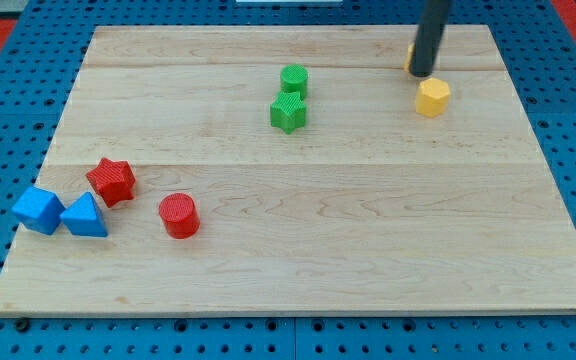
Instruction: Place the yellow heart on top of the green circle to form a vertical line
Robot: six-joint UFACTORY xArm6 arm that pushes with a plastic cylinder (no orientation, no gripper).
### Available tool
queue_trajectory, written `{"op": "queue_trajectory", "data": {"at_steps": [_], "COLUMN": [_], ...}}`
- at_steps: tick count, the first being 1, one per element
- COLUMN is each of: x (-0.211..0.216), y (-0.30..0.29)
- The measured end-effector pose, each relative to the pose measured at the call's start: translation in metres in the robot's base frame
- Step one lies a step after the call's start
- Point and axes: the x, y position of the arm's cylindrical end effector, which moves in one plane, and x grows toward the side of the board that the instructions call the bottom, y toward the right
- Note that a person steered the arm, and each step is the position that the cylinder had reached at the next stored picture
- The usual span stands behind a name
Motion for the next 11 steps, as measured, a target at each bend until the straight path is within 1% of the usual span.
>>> {"op": "queue_trajectory", "data": {"at_steps": [1,2,3,4,5,6,7,9,10,11], "x": [-0.009,-0.04,-0.028,-0.032,-0.01,-0.012,-0.032,-0.034,-0.048,-0.08], "y": [0.032,0.008,-0.073,-0.02,-0.045,-0.072,-0.115,-0.155,-0.124,-0.011]}}
